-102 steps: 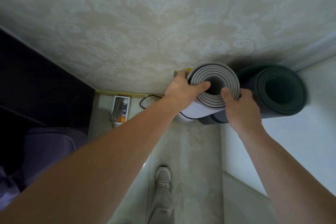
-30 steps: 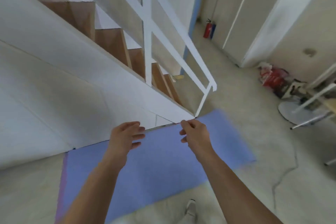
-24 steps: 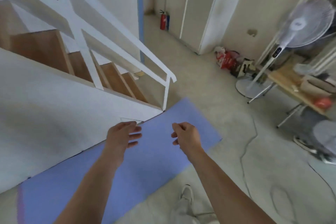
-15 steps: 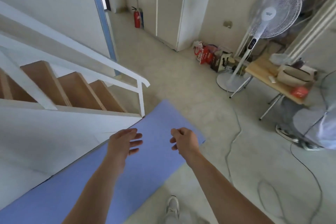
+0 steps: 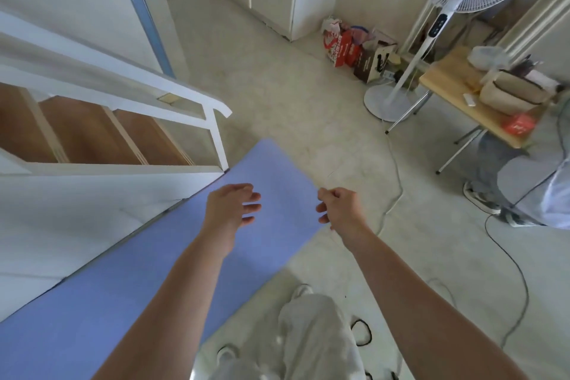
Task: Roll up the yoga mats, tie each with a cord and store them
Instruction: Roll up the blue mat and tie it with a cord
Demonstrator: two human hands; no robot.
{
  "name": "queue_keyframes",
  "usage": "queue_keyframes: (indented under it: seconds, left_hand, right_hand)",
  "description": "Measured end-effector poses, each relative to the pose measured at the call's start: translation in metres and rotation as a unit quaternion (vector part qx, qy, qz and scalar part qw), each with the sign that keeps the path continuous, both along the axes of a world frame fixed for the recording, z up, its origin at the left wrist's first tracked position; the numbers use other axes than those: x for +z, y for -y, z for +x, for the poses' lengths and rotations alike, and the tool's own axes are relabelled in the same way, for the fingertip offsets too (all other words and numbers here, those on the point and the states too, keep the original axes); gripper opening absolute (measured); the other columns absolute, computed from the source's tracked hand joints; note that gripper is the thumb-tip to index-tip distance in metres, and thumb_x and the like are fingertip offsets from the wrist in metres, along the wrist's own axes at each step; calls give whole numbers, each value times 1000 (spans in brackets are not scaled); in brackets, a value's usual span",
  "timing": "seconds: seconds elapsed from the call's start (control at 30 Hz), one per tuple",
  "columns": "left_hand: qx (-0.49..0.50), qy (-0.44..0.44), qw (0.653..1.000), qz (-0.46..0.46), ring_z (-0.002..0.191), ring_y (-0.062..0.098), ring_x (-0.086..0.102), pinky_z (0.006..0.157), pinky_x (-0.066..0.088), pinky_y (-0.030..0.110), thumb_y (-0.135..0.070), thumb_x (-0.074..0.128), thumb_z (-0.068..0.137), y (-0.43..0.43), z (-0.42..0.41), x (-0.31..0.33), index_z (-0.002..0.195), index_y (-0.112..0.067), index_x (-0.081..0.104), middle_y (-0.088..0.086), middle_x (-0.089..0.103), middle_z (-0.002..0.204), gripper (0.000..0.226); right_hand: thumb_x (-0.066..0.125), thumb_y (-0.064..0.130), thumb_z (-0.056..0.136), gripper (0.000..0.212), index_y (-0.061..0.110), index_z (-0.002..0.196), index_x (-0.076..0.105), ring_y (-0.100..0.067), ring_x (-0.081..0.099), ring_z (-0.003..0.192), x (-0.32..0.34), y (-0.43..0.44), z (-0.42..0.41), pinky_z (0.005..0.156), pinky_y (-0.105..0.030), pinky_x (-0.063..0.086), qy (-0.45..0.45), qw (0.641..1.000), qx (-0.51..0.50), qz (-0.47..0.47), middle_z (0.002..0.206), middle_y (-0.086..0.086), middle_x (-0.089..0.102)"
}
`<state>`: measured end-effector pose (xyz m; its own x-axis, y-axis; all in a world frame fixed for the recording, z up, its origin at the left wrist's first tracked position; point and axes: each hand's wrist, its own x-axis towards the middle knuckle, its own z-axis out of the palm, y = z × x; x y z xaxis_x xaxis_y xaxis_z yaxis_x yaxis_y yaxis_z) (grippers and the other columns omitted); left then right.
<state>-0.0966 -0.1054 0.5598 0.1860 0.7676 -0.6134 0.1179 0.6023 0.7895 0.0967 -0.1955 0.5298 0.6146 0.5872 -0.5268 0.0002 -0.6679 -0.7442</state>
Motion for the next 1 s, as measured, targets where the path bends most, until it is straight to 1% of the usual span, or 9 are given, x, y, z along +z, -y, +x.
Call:
queue_keyframes:
  seconds: [0.17, 0.27, 0.47, 0.57, 0.6, 0.67, 0.77, 0.9, 1.0]
  left_hand:
    - [35, -20, 999, -27, 80, 25, 69, 77, 53, 37, -13, 58, 95, -14, 52, -30, 103, -11, 67, 8, 73, 92, 12]
    - [64, -37, 996, -41, 81, 25, 69, 75, 52, 36, -12, 56, 96, -34, 103, -73, 110, -8, 66, 8, 73, 94, 17]
    - [42, -56, 996, -49, 78, 22, 69, 71, 50, 32, -14, 55, 96, -87, 201, -225, 109, -11, 65, 6, 72, 95, 17]
    - [13, -71, 997, -32, 78, 21, 70, 71, 51, 31, -16, 56, 96, -112, 223, -324, 105, -14, 65, 5, 73, 93, 13]
    - [4, -80, 996, -26, 78, 21, 70, 72, 52, 32, -17, 57, 96, -119, 225, -360, 104, -14, 65, 4, 73, 93, 12]
    - [-9, -98, 995, -13, 77, 19, 70, 73, 53, 32, -16, 57, 96, -129, 225, -428, 99, -16, 66, 3, 73, 92, 9]
    - [-32, -113, 993, 10, 76, 20, 71, 73, 54, 34, -16, 57, 95, -140, 221, -515, 96, -16, 66, 4, 74, 94, 9]
    - [-52, -126, 990, 41, 74, 19, 71, 70, 53, 33, -15, 57, 95, -147, 211, -589, 95, -15, 66, 5, 74, 94, 9]
    - [-59, -121, 989, 55, 72, 18, 69, 69, 50, 32, -16, 57, 95, -148, 204, -616, 96, -14, 66, 6, 74, 95, 9]
  right_hand:
    - [56, 32, 98, 28, 6, 95, 67, -16, 61, 55, -44, -29, 58, 47, -23, 37, -34, 999, 11, -36, 79, -3, 69]
    - [57, 30, 98, 29, 3, 95, 67, -17, 60, 53, -98, -54, 104, 47, -23, 38, -52, 996, 32, -65, 78, -5, 69]
    - [57, 33, 96, 24, 11, 90, 66, -17, 63, 56, -276, -102, 180, 52, -25, 40, -36, 990, 79, -109, 80, -4, 72]
    - [58, 38, 89, 23, 16, 84, 64, -25, 68, 70, -388, -124, 204, 63, -35, 51, 2, 985, 113, -132, 88, -9, 74]
    - [57, 42, 87, 25, 18, 89, 65, -28, 69, 82, -427, -130, 212, 73, -40, 54, 34, 979, 134, -148, 94, -7, 73]
    - [55, 43, 90, 33, 20, 112, 62, -30, 62, 107, -496, -142, 226, 92, -41, 50, 108, 961, 183, -179, 114, -4, 65]
    - [56, 44, 93, 55, 19, 141, 44, -32, 44, 129, -585, -160, 246, 101, -42, 38, 170, 945, 201, -195, 140, -9, 45]
    - [68, 54, 82, 85, 21, 150, 30, -37, 42, 130, -675, -181, 271, 104, -50, 40, 128, 945, 203, -222, 146, -12, 36]
    - [76, 52, 74, 89, 16, 145, 35, -36, 56, 113, -711, -185, 280, 93, -49, 49, 106, 945, 213, -226, 133, -10, 50]
